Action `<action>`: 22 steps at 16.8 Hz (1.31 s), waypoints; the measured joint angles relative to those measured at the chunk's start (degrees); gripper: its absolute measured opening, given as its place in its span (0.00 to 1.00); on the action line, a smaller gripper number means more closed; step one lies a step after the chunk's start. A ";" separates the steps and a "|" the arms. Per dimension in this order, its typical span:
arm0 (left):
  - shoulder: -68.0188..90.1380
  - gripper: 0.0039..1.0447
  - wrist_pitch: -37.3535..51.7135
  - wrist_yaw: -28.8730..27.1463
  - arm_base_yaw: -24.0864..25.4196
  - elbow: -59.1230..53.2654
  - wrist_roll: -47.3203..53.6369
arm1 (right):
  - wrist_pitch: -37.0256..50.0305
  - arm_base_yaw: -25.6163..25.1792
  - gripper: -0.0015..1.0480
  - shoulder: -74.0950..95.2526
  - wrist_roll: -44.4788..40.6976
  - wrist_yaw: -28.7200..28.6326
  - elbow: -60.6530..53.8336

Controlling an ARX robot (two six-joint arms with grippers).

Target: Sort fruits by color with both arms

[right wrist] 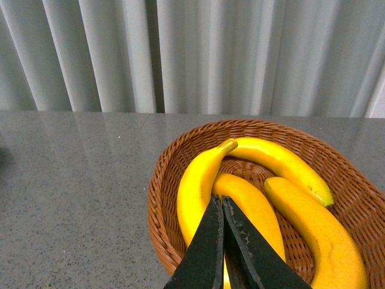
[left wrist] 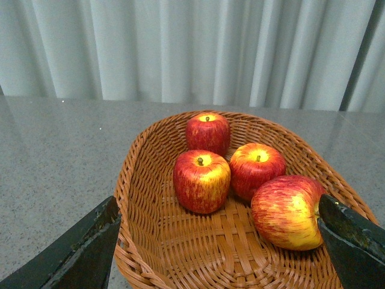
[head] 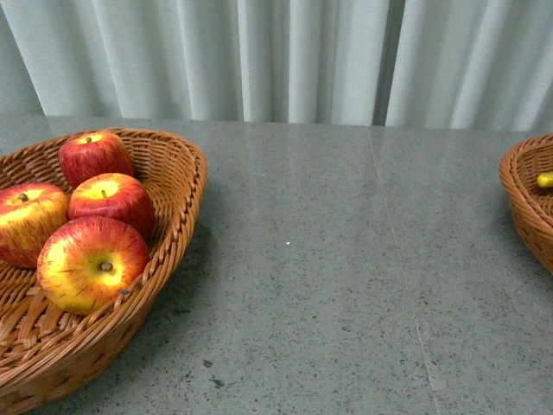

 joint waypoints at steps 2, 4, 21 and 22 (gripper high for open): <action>-0.02 0.94 0.00 -0.02 0.00 0.00 0.00 | 0.20 0.00 0.02 -0.70 0.00 0.00 -0.94; -0.02 0.94 0.00 -0.02 0.00 0.00 0.00 | 0.39 0.00 0.02 -1.14 0.00 0.00 -1.38; -0.02 0.94 0.00 0.00 0.00 0.00 0.00 | 0.50 0.00 0.67 -3.74 -0.02 0.00 -3.80; -0.02 0.94 0.00 0.00 0.00 0.00 0.00 | 0.50 0.00 0.80 -3.74 -0.04 0.00 -3.80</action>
